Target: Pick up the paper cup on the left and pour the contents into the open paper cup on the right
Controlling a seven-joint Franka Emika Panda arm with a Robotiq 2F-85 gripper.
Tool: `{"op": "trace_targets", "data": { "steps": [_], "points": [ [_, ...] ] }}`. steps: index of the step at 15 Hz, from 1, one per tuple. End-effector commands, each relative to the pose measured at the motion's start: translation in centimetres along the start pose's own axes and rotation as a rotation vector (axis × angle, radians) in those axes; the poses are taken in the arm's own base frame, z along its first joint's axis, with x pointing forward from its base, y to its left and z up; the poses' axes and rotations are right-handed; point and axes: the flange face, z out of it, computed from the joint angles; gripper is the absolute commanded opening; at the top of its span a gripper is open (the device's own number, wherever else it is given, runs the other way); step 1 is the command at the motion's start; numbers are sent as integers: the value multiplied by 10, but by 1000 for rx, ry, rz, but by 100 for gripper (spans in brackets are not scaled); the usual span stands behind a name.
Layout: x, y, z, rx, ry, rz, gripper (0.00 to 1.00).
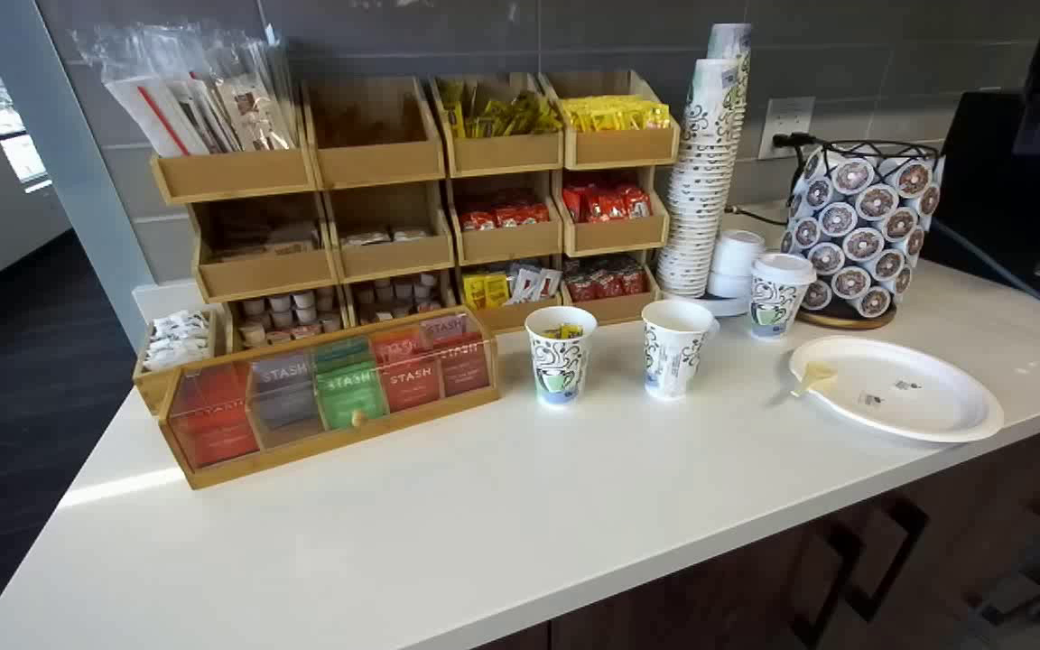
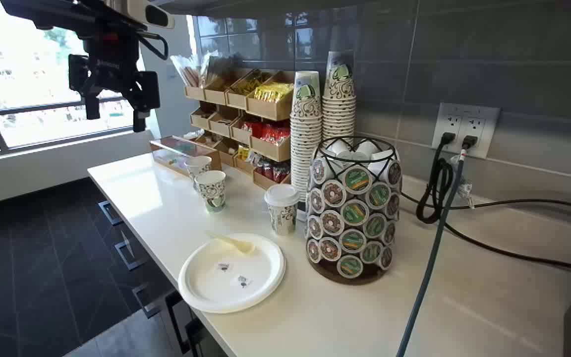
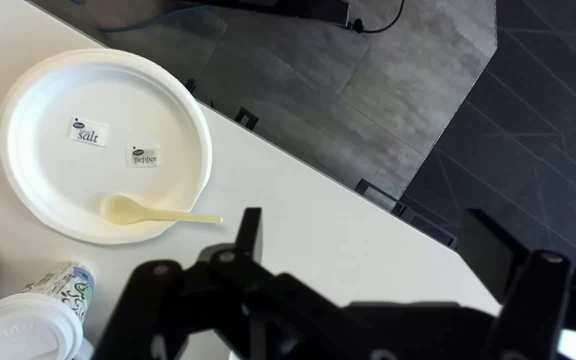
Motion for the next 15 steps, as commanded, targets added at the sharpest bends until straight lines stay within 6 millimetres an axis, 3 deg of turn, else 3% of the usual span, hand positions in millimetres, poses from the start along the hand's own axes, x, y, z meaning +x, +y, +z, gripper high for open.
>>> {"op": "trace_targets", "data": {
  "steps": [1, 12, 15],
  "points": [
    [0, 0, -1, 0, -1, 0, 100],
    [0, 0, -1, 0, -1, 0, 100],
    [18, -33, 23, 25, 4, 31, 100]
  ]
}}
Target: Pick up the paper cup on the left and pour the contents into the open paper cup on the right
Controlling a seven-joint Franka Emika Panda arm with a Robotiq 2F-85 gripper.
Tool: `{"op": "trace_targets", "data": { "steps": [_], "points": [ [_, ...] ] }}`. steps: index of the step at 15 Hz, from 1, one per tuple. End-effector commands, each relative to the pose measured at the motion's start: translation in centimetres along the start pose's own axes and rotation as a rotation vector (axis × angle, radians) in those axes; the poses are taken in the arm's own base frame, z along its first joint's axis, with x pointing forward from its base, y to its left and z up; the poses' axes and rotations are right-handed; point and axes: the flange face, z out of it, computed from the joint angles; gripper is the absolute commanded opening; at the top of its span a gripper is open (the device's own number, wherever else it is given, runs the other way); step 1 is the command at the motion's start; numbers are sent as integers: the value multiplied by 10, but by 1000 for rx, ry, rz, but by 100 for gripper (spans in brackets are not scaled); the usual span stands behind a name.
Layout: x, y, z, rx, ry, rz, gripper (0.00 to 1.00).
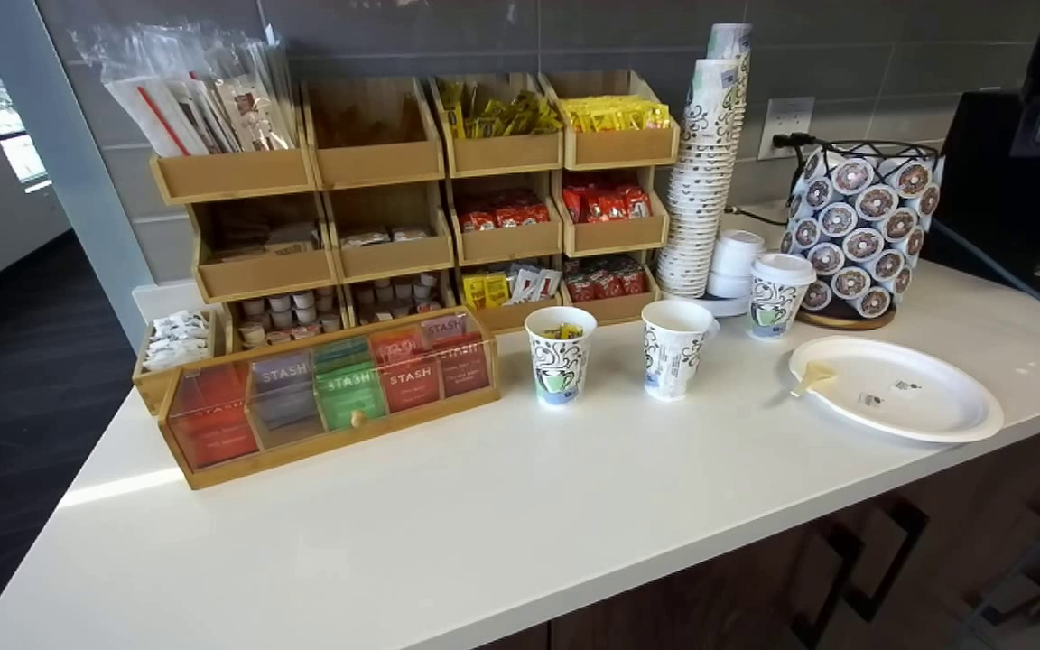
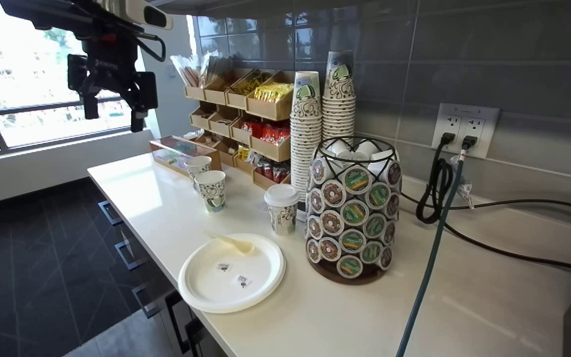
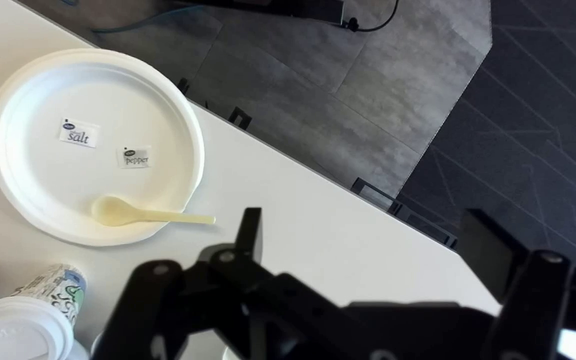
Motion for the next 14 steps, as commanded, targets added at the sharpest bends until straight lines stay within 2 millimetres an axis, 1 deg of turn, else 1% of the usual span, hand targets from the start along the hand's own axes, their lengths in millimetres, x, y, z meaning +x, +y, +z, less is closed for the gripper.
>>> {"op": "trace_targets", "data": {
  "steps": [1, 3, 4, 5, 6, 8, 10, 11, 14],
  "points": [
    [23, -45, 33, 20, 10, 24, 100],
    [38, -86, 61, 11, 19, 39, 100],
    [46, -104, 75, 1, 37, 47, 100],
    [56, -124, 88, -13, 60, 47, 100],
    [70, -141, 100, -33, 101, 44, 100],
    [100, -170, 115, -76, 166, 12, 100],
    [130, -183, 122, -140, 231, -20, 100],
    [143, -184, 124, -169, 260, -26, 100],
    [186, -176, 125, -256, 279, -46, 100]
  ]
}}
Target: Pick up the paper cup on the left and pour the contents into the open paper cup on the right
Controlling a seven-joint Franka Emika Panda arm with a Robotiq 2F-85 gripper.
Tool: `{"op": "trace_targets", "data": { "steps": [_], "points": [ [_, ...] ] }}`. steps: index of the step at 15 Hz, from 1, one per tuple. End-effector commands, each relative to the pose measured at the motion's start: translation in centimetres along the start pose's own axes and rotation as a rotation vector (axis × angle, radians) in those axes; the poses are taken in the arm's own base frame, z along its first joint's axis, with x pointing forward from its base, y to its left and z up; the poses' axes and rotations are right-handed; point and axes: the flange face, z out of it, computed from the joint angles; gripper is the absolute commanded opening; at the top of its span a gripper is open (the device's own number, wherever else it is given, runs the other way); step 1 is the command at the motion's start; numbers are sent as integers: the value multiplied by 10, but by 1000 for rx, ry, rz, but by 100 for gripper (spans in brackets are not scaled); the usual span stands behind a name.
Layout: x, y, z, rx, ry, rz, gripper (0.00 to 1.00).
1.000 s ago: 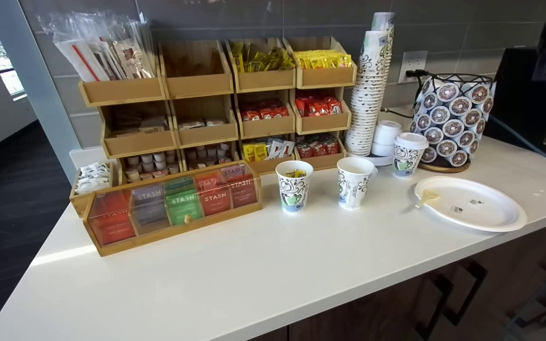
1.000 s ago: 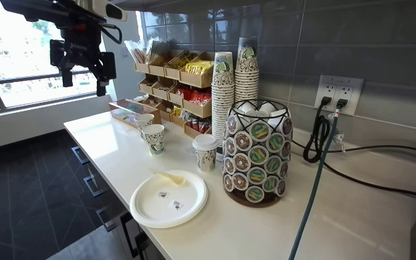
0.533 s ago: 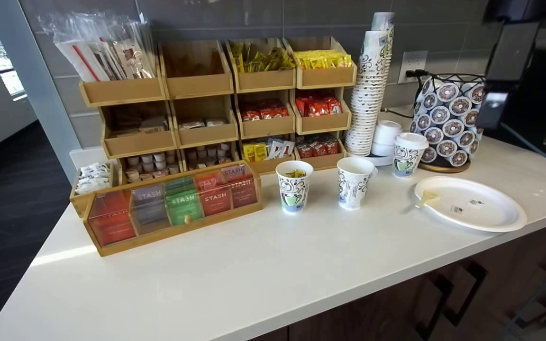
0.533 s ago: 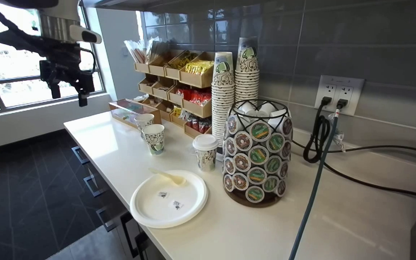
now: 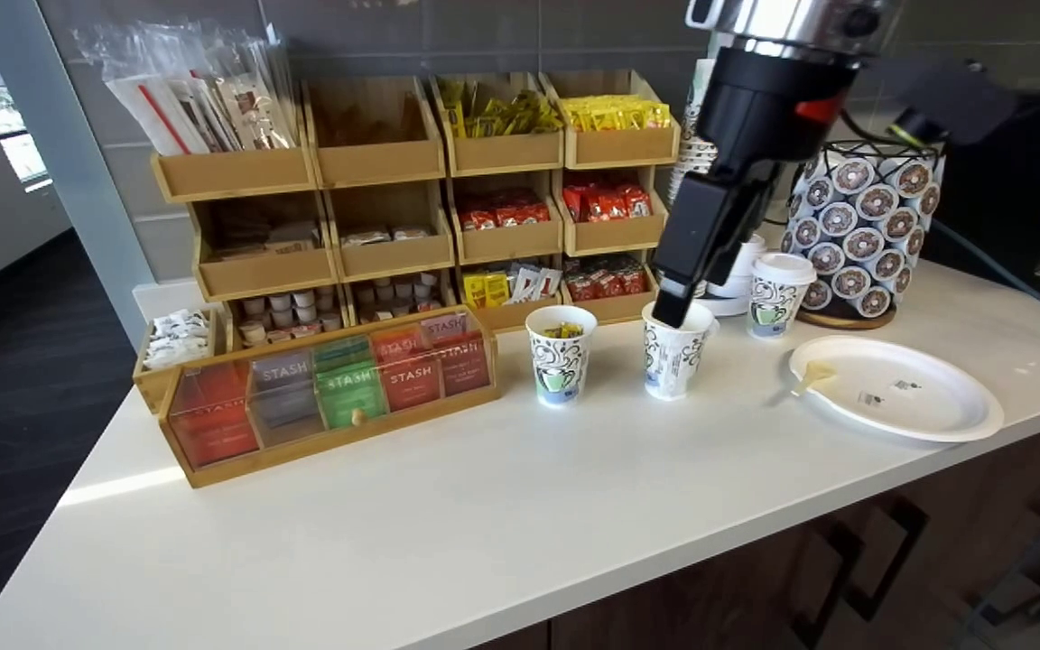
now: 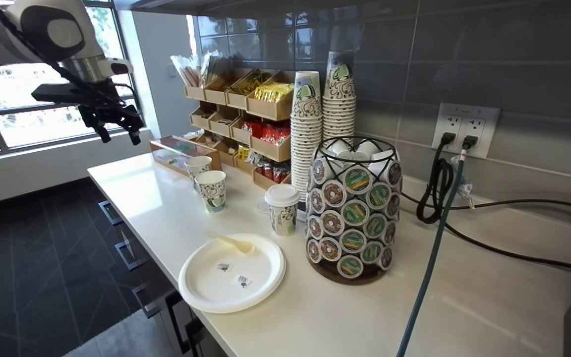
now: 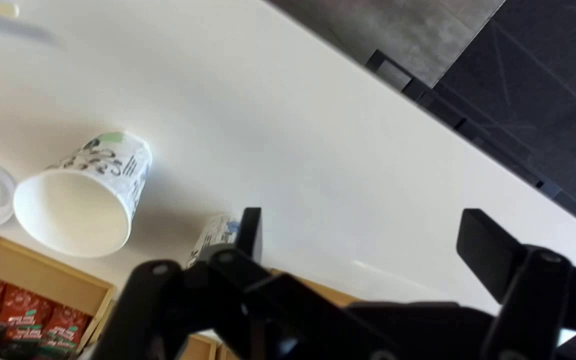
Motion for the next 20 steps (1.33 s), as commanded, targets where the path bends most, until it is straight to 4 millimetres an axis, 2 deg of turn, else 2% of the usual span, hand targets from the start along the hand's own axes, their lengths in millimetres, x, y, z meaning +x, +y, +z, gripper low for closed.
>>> {"op": "trace_targets", "data": {
  "steps": [1, 4, 8, 10, 11, 14, 19, 20],
  "points": [
    [55, 14, 19, -83, 4, -8, 100],
    [90, 23, 34, -94, -3, -8, 100],
    [117, 31, 70, -139, -43, -24, 100],
    [121, 34, 87, -113, -95, -41, 100],
    [110, 34, 72, -114, -45, -28, 100],
    [118, 35, 89, -113, -76, -32, 100],
    [122, 34, 86, -114, -73, -33, 100],
    [124, 33, 93, -96, -67, -43, 100]
  ]
}}
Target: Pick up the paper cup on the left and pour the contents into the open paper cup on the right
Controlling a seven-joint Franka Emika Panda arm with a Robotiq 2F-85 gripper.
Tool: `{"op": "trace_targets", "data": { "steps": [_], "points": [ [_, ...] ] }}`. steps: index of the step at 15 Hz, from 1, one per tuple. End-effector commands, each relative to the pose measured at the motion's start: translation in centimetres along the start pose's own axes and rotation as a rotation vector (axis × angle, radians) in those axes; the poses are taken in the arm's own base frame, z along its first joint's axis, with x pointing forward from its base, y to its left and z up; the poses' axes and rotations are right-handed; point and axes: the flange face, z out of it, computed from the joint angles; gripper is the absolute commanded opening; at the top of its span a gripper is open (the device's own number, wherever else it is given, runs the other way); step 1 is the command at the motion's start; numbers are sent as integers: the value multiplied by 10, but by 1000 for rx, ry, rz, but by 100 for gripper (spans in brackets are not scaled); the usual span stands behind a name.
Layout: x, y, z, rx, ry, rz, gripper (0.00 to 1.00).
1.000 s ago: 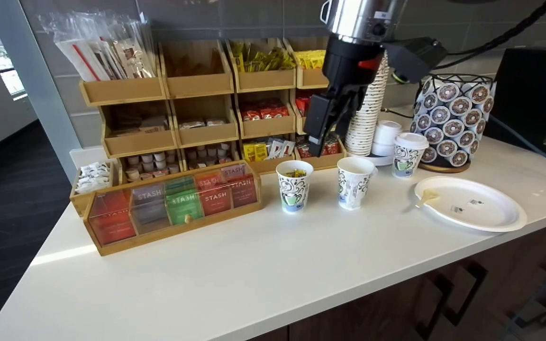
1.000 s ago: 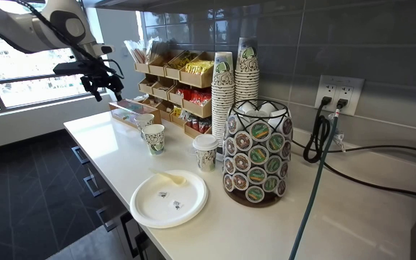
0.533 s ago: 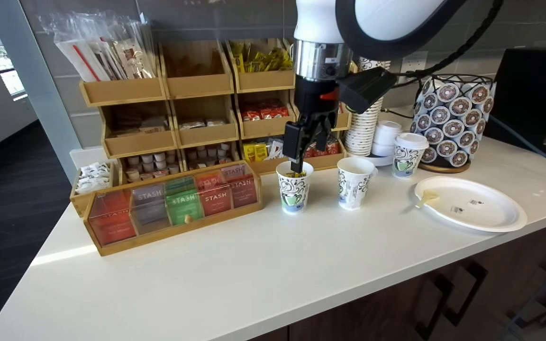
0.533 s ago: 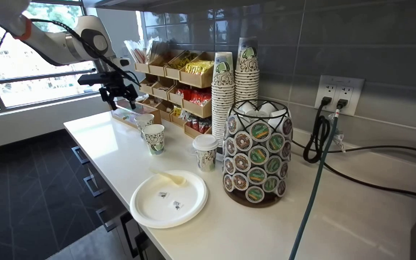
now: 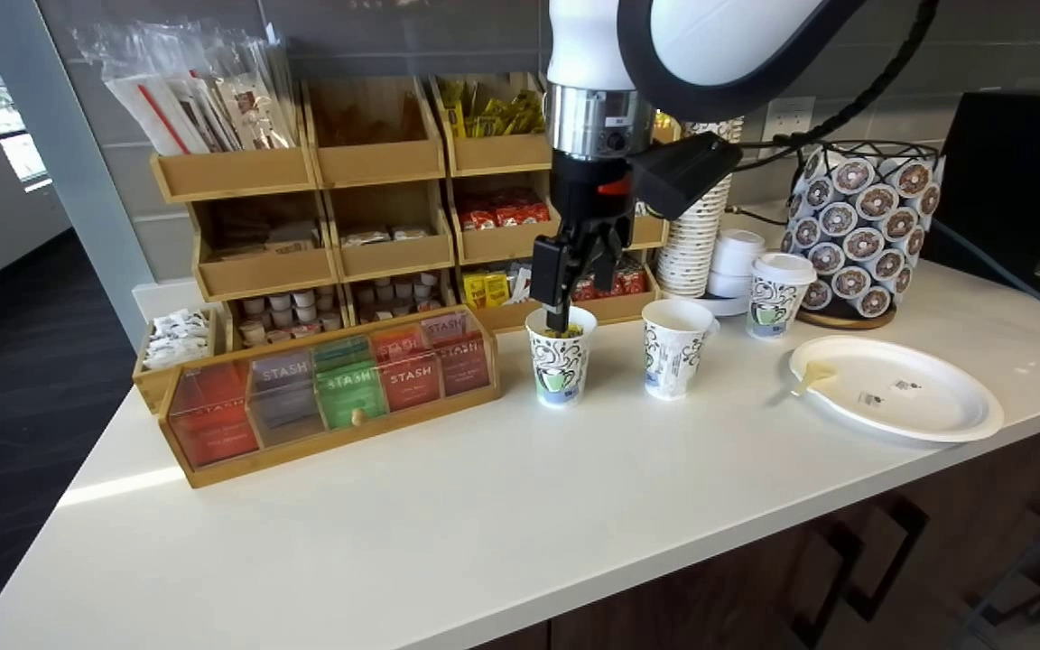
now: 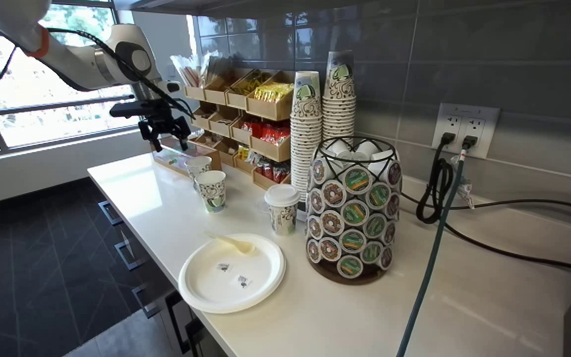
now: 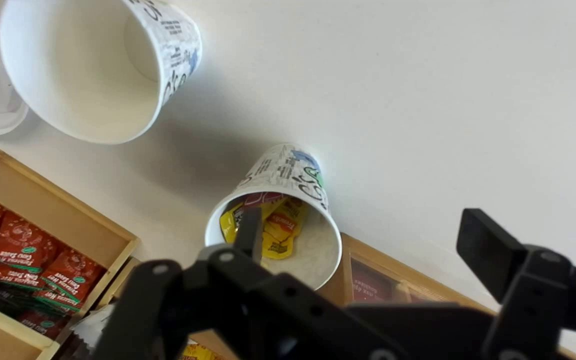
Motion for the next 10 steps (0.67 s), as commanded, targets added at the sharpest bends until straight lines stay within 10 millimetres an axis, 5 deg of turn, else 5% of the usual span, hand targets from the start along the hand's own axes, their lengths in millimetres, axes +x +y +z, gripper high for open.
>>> {"op": "trace_targets", "data": {
  "steps": [1, 9, 10],
  "points": [
    [6, -4, 11, 35, 14, -23, 100],
    [28, -10, 49, 46, 72, -66, 100],
    [31, -10, 52, 41, 76, -75, 87]
  ]
}}
